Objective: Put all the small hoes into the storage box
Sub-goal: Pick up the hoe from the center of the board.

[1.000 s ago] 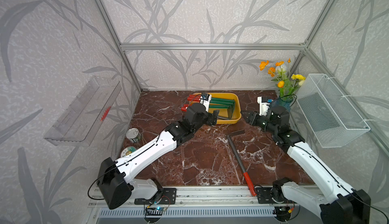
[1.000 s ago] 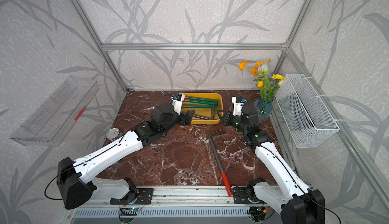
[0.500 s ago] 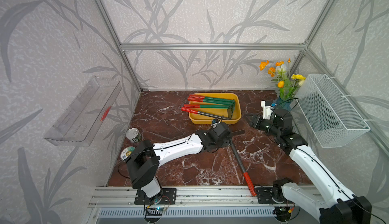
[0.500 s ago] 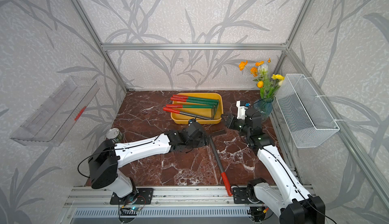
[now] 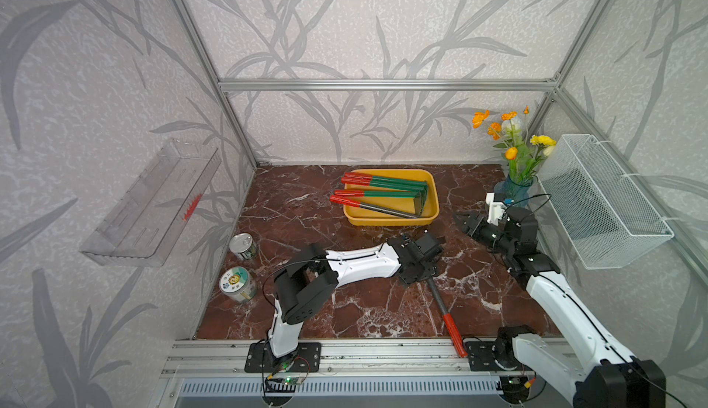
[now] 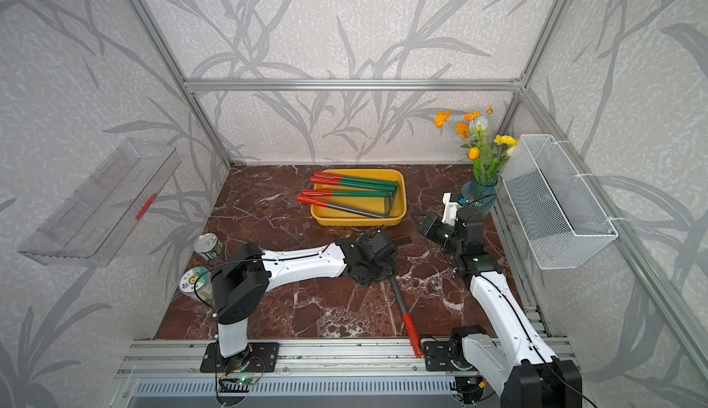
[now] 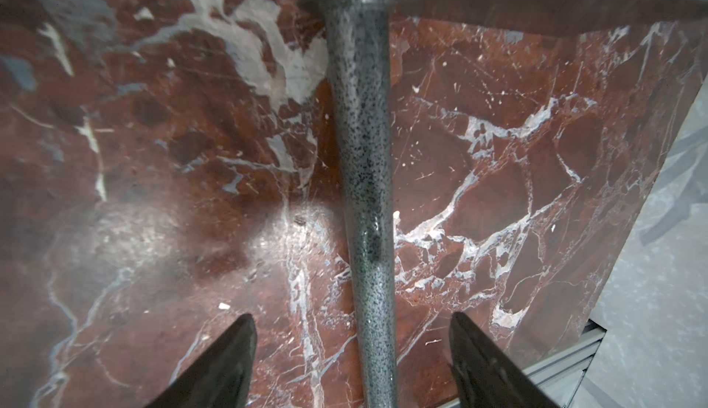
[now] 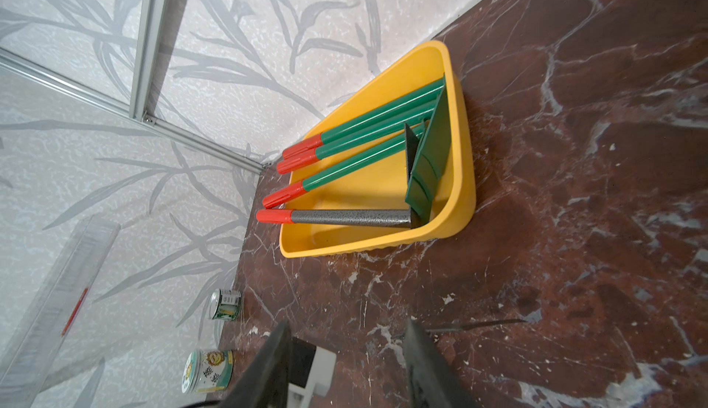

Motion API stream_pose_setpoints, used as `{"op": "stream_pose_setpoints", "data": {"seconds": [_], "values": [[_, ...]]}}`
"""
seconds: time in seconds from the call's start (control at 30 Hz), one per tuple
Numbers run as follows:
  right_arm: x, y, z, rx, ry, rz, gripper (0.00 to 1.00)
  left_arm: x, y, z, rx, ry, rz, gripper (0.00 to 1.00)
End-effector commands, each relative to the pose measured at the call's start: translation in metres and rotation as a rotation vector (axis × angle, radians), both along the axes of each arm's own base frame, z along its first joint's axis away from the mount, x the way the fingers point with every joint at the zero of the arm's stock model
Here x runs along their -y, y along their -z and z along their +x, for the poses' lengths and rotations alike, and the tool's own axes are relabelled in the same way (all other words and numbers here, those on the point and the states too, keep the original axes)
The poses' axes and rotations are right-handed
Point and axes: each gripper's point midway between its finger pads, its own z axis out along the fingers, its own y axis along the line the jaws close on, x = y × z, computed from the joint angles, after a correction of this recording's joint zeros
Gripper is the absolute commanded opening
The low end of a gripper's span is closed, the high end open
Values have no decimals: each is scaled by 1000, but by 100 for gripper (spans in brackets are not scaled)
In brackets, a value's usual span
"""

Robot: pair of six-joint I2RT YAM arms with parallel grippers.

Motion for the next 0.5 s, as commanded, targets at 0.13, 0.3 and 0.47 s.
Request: {"op": "stream_pose_setpoints", "data": {"seconds": [0.13, 0.3, 0.47], "values": [[6, -9, 9, 32, 7, 51, 48, 26, 16, -17, -120, -45, -42, 78], [8, -9, 10, 32, 17, 63, 48, 41, 10, -21, -153, -31, -53, 75], [11, -7, 10, 27, 31, 73, 48, 58, 14, -34, -221, -13, -61, 73]]}}
